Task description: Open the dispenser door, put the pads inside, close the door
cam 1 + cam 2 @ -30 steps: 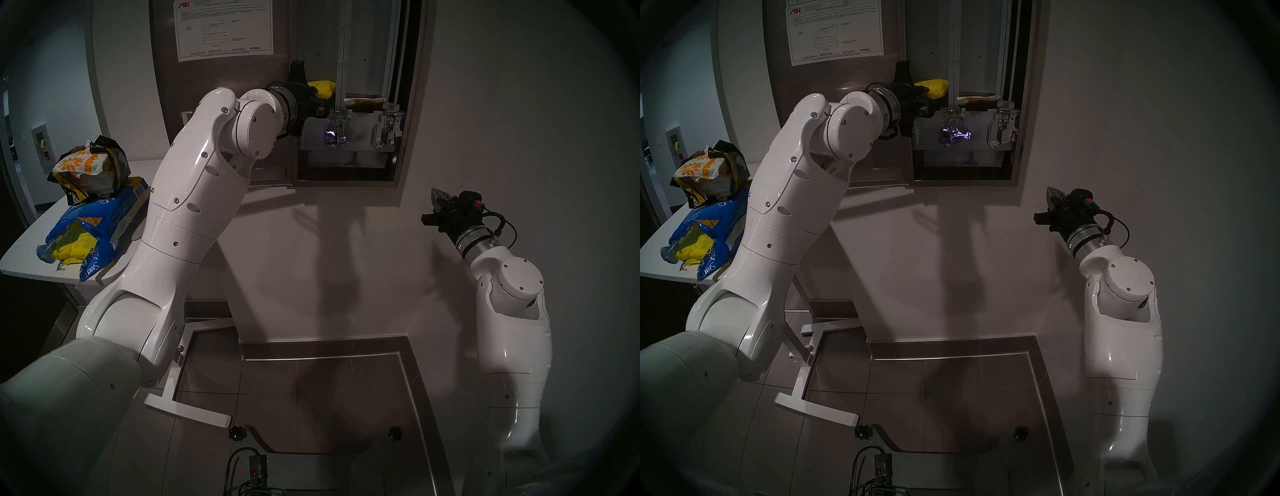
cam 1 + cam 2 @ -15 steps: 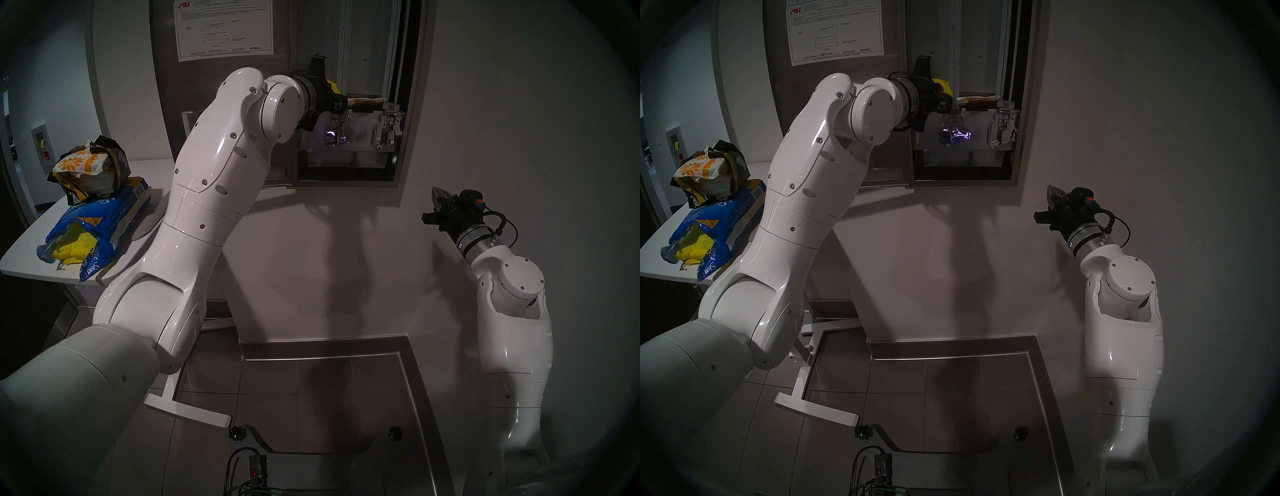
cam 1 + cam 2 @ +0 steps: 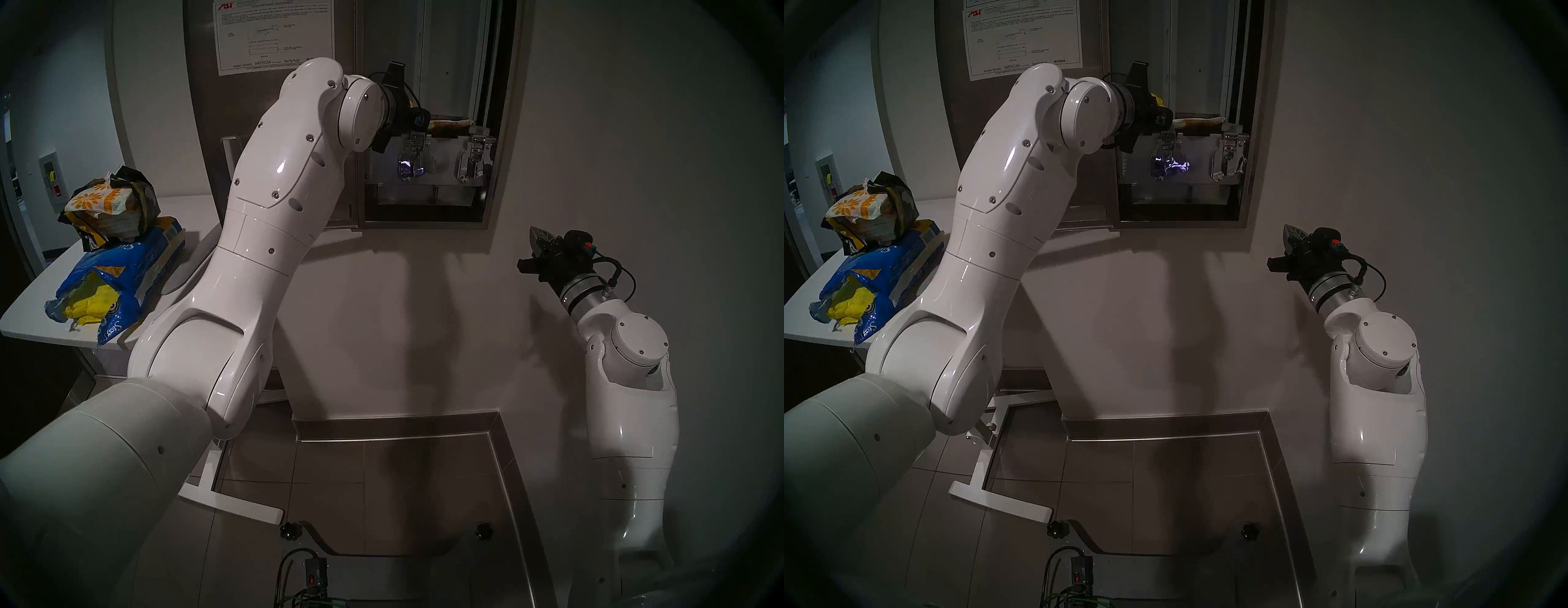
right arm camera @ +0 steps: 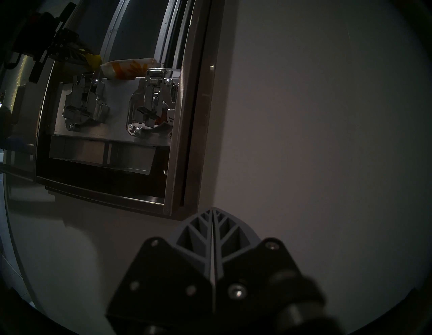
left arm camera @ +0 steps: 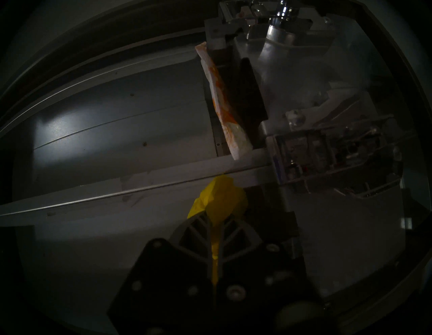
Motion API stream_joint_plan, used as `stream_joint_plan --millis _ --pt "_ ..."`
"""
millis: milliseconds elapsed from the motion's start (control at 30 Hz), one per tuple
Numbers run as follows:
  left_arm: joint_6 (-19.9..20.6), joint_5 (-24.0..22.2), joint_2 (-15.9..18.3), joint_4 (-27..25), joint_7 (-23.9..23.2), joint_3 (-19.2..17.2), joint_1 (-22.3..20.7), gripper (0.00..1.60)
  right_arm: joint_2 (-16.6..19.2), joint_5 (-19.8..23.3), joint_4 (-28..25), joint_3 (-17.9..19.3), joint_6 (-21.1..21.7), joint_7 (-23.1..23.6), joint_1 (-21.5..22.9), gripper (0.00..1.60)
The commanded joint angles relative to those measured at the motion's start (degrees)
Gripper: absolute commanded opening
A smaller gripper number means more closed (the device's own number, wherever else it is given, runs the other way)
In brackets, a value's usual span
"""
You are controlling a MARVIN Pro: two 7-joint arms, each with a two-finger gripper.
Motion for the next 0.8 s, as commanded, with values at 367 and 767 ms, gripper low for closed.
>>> stream_joint_plan --millis 367,767 --pt "-3.6 4.9 -6.3 6.9 -0.3 -2.2 -9.8 0.00 0.5 0.2 -2.5 0.1 -0.6 -0.1 1.2 0.25" --pt "-5.8 7.2 -8.2 11.4 -0.7 -3.9 -12.6 0.00 0.6 0.3 -2.7 0.0 -0.5 -0.2 1.0 0.25"
